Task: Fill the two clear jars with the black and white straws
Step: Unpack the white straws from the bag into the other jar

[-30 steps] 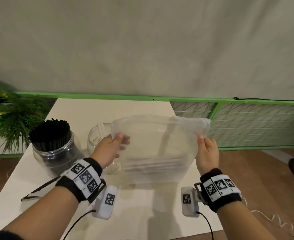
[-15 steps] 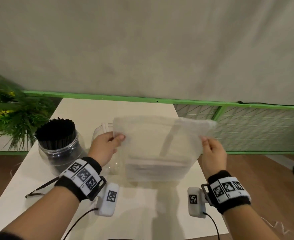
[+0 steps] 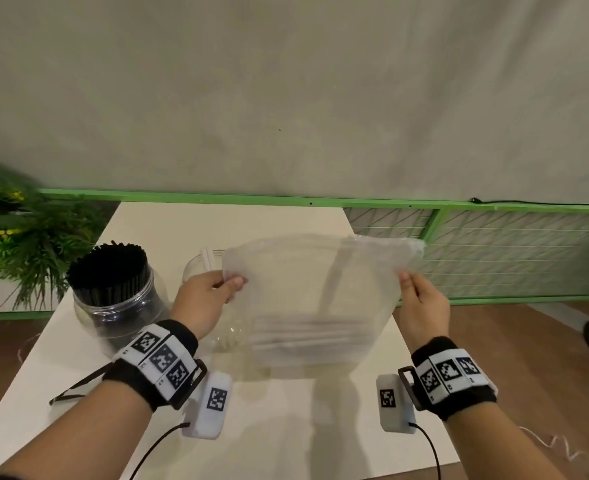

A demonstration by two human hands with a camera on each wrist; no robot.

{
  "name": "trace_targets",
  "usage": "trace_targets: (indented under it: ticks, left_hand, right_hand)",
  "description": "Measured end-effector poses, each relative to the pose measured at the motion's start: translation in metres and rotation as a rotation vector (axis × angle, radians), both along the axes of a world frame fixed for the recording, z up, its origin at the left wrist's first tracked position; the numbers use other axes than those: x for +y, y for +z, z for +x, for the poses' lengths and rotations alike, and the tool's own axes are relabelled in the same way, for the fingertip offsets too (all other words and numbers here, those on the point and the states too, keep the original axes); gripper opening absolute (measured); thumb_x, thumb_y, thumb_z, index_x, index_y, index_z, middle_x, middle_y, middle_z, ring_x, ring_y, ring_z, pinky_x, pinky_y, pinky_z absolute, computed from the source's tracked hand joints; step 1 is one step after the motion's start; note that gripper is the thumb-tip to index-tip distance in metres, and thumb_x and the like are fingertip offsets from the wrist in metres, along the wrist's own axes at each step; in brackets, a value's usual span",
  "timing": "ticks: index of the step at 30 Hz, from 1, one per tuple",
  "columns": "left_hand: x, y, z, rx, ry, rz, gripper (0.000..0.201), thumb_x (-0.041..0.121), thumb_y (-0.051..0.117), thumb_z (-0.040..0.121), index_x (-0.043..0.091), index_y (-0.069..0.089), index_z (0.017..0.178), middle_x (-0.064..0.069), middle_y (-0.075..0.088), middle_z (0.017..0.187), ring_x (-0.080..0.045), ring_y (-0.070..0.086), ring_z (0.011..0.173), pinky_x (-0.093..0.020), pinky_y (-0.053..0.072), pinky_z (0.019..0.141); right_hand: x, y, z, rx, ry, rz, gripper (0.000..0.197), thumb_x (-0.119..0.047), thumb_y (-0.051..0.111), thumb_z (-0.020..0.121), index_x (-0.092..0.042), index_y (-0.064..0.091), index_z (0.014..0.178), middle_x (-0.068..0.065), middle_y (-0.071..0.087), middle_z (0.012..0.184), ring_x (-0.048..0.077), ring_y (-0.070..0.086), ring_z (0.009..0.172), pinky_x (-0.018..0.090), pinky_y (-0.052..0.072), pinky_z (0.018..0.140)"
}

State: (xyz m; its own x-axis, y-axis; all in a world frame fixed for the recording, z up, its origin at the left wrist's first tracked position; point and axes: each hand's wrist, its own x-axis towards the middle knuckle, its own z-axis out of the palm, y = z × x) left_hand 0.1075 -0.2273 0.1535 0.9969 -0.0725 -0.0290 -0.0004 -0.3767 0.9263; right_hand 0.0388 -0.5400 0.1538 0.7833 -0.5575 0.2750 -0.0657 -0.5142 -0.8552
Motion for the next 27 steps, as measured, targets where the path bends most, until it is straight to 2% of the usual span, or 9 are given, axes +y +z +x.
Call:
trace_targets:
  ticks: [3, 7, 9, 11, 14, 16, 19, 24, 27]
  left_hand:
    - [0.002, 0.008, 0.0, -0.081, 0.034, -0.11, 0.014, 0.022, 0.059, 0.092, 0.03, 0.07, 0.088, 0.008, 0.07, 0.086, -0.009, 0.06, 0.076, -0.025, 0.048, 0.073]
    - [0.002, -0.019, -0.004, 0.064, -0.023, 0.128, 0.014, 0.033, 0.06, 0.091, 0.026, 0.071, 0.096, 0.002, 0.069, 0.087, -0.021, 0.064, 0.088, -0.035, 0.05, 0.084]
    - [0.002, -0.029, -0.007, 0.087, -0.016, 0.132, 0.01, 0.034, 0.06, 0.091, 0.031, 0.069, 0.09, 0.003, 0.07, 0.087, -0.019, 0.064, 0.087, -0.037, 0.051, 0.084]
    - [0.001, -0.027, -0.009, 0.063, -0.006, 0.071, 0.01, 0.032, 0.06, 0.091, 0.033, 0.07, 0.089, 0.006, 0.069, 0.086, -0.014, 0.063, 0.082, -0.037, 0.05, 0.08]
    - [-0.002, -0.018, -0.011, 0.018, -0.01, 0.017, 0.011, 0.028, 0.061, 0.091, 0.028, 0.072, 0.093, 0.002, 0.07, 0.086, -0.015, 0.063, 0.08, -0.035, 0.05, 0.076]
    - [-0.005, -0.012, -0.011, -0.004, -0.029, 0.002, 0.011, 0.025, 0.061, 0.091, 0.024, 0.072, 0.094, 0.001, 0.07, 0.086, -0.015, 0.063, 0.078, -0.034, 0.05, 0.074]
    - [-0.012, -0.005, -0.014, -0.045, -0.07, -0.009, 0.01, 0.02, 0.062, 0.09, 0.022, 0.072, 0.093, 0.005, 0.068, 0.083, -0.006, 0.062, 0.07, -0.021, 0.047, 0.066]
    - [-0.029, 0.003, -0.025, -0.131, -0.138, 0.006, 0.017, 0.018, 0.065, 0.088, 0.034, 0.07, 0.083, 0.012, 0.069, 0.075, 0.001, 0.062, 0.063, -0.013, 0.047, 0.06]
    - [-0.041, 0.013, -0.03, -0.17, -0.172, -0.039, 0.014, 0.019, 0.065, 0.088, 0.029, 0.072, 0.081, 0.018, 0.067, 0.077, -0.001, 0.063, 0.064, -0.017, 0.05, 0.061]
  right_hand:
    - [0.002, 0.009, -0.003, -0.188, -0.028, 0.087, 0.022, -0.031, 0.048, 0.1, -0.025, 0.064, 0.086, -0.007, 0.064, 0.078, 0.012, 0.056, 0.075, 0.028, 0.045, 0.069]
    - [-0.001, -0.009, 0.0, 0.259, 0.053, -0.109, 0.026, -0.034, 0.041, 0.101, -0.026, 0.061, 0.086, -0.01, 0.058, 0.074, 0.024, 0.057, 0.082, 0.027, 0.036, 0.058]
    - [-0.002, -0.012, -0.001, 0.27, 0.041, -0.137, 0.028, -0.034, 0.04, 0.101, -0.026, 0.057, 0.082, -0.008, 0.057, 0.071, 0.027, 0.057, 0.08, 0.028, 0.034, 0.056]
    - [0.0, -0.008, -0.004, 0.159, -0.028, -0.109, 0.023, -0.032, 0.043, 0.1, -0.019, 0.062, 0.102, 0.001, 0.06, 0.089, 0.025, 0.056, 0.085, 0.03, 0.036, 0.064]
    - [0.019, 0.007, -0.012, -0.036, -0.097, -0.041, 0.057, -0.031, 0.054, 0.095, -0.026, 0.029, 0.146, 0.004, 0.042, 0.122, 0.016, 0.05, 0.094, 0.031, 0.041, 0.078]
    - [0.041, 0.02, -0.019, -0.156, 0.022, -0.151, 0.07, -0.029, 0.06, 0.09, -0.031, 0.02, 0.147, -0.001, 0.032, 0.128, 0.013, 0.048, 0.102, 0.03, 0.044, 0.088]
    - [0.07, 0.029, -0.017, -0.19, 0.284, -0.592, 0.079, -0.036, 0.066, 0.083, -0.025, 0.022, 0.147, 0.001, 0.025, 0.143, 0.017, 0.033, 0.131, 0.034, 0.028, 0.11]
    - [0.103, 0.023, 0.004, 0.136, 0.49, -0.884, 0.122, -0.055, 0.077, 0.066, -0.025, -0.005, 0.151, 0.0, 0.003, 0.16, 0.025, 0.004, 0.147, 0.043, 0.027, 0.115]
    - [0.106, 0.008, 0.017, 0.49, 0.533, -0.86, 0.13, -0.056, 0.079, 0.063, -0.023, -0.01, 0.151, 0.001, 0.019, 0.154, 0.025, 0.012, 0.144, 0.043, 0.033, 0.109]
